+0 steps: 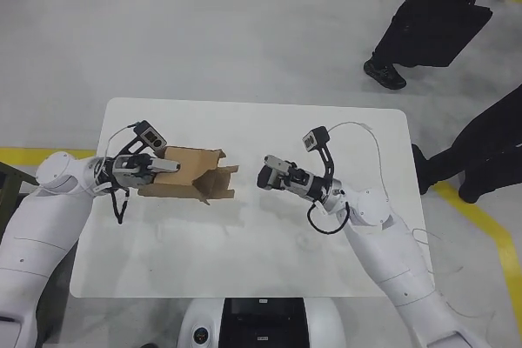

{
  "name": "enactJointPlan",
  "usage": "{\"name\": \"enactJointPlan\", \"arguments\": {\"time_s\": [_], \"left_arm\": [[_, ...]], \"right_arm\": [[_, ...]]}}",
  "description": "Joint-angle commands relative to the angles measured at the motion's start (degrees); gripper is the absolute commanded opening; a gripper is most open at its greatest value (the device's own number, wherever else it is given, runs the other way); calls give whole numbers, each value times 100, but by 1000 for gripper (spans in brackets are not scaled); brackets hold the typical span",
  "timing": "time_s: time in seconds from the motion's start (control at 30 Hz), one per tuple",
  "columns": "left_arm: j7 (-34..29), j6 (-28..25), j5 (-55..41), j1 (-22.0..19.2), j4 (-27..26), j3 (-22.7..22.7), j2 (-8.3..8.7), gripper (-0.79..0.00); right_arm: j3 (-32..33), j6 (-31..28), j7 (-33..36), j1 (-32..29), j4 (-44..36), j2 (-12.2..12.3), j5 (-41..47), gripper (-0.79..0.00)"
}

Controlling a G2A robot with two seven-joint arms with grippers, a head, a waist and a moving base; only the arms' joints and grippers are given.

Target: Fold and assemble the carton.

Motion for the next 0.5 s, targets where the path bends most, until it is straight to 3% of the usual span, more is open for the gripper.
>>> {"name": "enactJointPlan", "arguments": {"time_s": [0.0,0.47], "left_arm": [[0,50,-121,3,-48,16,9,-785],[0,238,-599,-129,-80,218,44,-785]], "right_arm": [[-81,82,42,29,101,-10,-8,0],[-934,254,279,440,475,-203,-13,0]]}}
